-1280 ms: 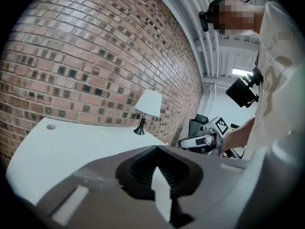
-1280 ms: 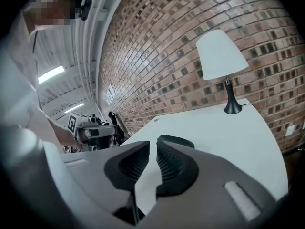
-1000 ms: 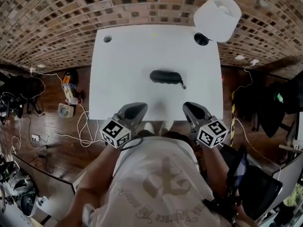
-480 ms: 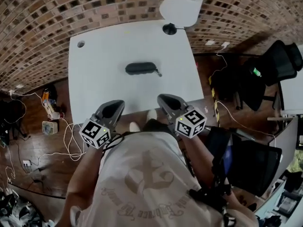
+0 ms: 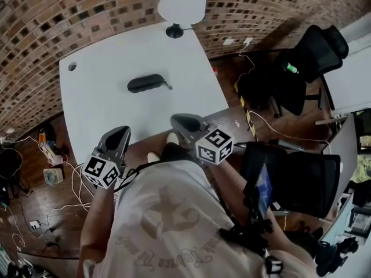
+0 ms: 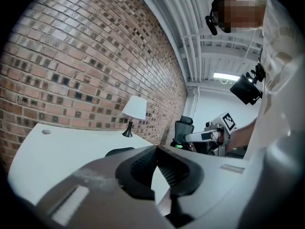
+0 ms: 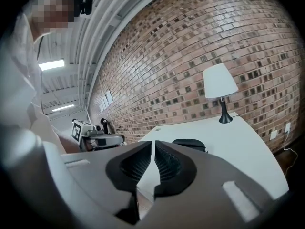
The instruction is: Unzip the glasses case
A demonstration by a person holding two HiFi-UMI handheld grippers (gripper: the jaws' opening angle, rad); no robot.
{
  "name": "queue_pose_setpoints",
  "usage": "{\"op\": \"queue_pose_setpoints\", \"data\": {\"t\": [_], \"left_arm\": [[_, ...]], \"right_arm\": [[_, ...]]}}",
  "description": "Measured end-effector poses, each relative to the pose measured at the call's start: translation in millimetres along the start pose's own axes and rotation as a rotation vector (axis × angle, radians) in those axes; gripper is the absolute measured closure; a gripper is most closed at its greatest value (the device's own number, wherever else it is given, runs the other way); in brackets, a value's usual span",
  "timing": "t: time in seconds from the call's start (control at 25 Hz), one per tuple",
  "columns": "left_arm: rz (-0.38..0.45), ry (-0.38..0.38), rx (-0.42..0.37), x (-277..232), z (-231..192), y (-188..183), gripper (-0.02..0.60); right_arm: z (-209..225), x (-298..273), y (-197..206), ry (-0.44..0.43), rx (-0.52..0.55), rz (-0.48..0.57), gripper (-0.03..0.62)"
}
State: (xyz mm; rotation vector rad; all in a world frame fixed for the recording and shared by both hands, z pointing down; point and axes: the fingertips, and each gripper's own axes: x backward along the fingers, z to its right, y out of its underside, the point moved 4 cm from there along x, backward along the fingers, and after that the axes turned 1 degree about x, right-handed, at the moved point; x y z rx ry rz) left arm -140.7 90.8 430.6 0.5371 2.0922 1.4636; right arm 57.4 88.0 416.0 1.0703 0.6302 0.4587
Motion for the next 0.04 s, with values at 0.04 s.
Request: {"op": "queue_pose_setpoints", "data": {"t": [0.04], "left_arm": [[-0.001,-0.002,0.002,1.3,1.0,0.4,0.577]], "right_arm": [[-1.5,0.7,0.5,-0.001,-0.001,0.000,0.565]]}}
